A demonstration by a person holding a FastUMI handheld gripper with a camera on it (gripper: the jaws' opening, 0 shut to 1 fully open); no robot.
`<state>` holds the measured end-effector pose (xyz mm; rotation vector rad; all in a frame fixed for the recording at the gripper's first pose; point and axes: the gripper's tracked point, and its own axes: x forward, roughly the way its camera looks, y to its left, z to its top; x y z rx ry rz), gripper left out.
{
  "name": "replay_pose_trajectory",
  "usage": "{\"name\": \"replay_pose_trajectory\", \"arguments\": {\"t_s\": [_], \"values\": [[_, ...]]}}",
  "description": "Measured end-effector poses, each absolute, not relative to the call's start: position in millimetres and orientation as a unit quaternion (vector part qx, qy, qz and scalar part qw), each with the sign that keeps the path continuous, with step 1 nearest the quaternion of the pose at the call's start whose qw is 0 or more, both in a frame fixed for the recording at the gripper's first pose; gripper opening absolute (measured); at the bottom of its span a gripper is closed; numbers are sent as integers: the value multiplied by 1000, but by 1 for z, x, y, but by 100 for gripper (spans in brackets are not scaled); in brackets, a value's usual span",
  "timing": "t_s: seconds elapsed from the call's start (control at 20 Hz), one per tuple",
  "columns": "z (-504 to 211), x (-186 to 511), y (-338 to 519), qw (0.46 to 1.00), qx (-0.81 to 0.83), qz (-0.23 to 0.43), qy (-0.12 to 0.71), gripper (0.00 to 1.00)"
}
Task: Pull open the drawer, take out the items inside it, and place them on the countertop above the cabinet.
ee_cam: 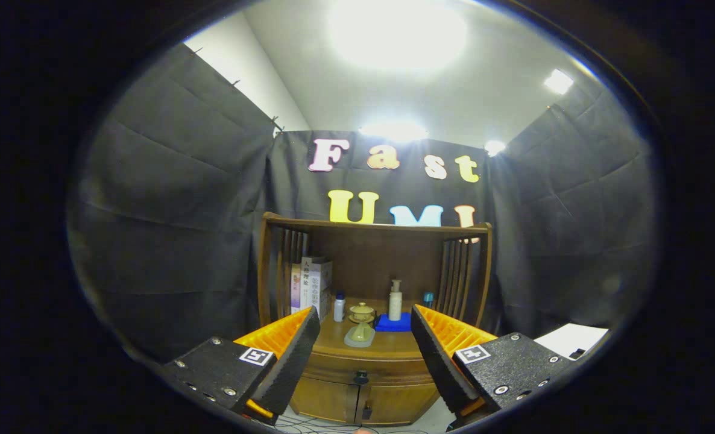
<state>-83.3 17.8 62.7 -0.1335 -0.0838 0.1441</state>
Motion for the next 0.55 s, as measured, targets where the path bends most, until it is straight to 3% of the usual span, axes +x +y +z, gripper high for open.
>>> {"name": "replay_pose_trajectory", "arguments": {"t_s": [0.55], "values": [[40,-70,14,996,-38,84,-15,95]]}}
